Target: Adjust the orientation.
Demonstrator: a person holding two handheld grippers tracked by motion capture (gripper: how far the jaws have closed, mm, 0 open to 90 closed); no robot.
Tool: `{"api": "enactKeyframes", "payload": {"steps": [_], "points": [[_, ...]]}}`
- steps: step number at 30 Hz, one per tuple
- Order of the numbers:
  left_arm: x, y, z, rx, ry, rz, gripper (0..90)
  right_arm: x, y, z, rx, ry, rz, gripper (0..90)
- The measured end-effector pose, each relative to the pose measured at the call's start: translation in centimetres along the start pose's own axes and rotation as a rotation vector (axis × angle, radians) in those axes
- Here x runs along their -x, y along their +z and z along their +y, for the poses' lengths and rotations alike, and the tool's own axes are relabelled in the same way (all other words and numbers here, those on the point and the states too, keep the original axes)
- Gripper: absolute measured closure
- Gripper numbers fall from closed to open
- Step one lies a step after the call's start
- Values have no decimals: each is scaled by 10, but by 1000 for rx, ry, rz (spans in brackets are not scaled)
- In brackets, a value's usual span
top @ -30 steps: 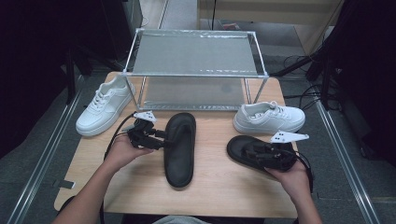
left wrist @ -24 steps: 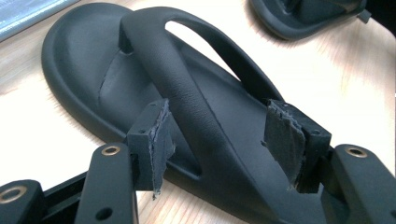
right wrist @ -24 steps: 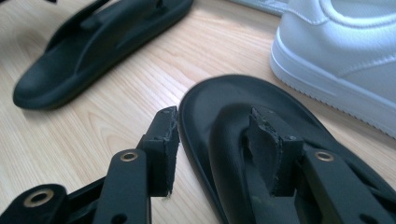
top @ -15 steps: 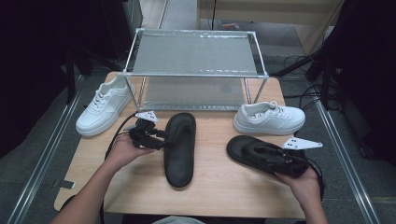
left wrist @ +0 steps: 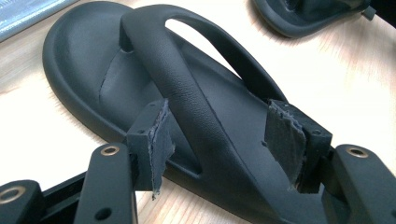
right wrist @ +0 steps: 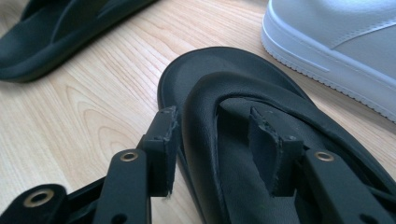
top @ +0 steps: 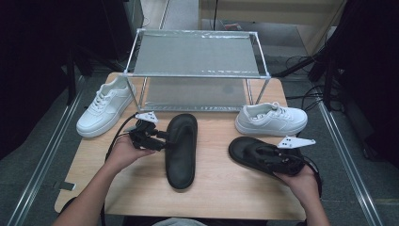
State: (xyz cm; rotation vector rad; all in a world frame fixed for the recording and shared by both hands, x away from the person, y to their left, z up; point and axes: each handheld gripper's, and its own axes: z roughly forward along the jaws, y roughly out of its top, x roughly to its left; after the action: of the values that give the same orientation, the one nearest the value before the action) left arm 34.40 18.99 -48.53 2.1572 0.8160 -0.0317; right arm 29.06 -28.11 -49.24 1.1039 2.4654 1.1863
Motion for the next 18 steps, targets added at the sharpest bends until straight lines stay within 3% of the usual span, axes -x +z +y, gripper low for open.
{"api": "enactKeyframes", "payload": {"steps": [7,14,16,18], "points": [[1,2,1,-4,4,-3,412,-2,16,2,-39,-77,30,580],[-3,-2,0,11,-8,3,407,-2,29,2,-85,-66,83,653],[-3,-2,0,14,-11,3,406,3,29,2,-73,-39,92,729],[-3,-2,0,10,-9,4,406,4,28,2,-73,-28,99,734]]}}
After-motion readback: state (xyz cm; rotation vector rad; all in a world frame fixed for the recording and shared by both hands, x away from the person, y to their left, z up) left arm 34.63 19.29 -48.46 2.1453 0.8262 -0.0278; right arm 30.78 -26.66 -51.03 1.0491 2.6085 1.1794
